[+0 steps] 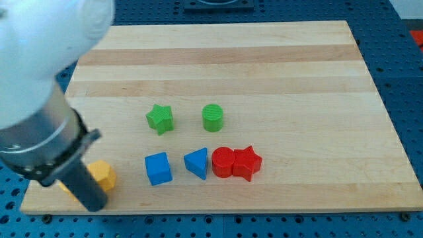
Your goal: Slide the yellow hexagon to the left side of the blue cube
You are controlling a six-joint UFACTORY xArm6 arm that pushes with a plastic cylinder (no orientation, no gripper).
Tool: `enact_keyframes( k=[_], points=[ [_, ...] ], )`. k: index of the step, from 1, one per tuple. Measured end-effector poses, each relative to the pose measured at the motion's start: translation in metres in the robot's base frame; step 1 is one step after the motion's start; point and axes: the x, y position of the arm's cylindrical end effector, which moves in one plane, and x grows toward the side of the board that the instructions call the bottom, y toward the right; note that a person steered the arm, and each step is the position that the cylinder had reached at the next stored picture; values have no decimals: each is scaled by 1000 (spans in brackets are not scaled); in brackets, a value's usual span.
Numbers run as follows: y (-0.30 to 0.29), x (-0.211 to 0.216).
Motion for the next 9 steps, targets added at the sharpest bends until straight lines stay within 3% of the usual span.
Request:
enact_keyframes(
  k=[2,7,9],
  points=[
    [-25,-28],
    [52,-36],
    [38,-39]
  ],
)
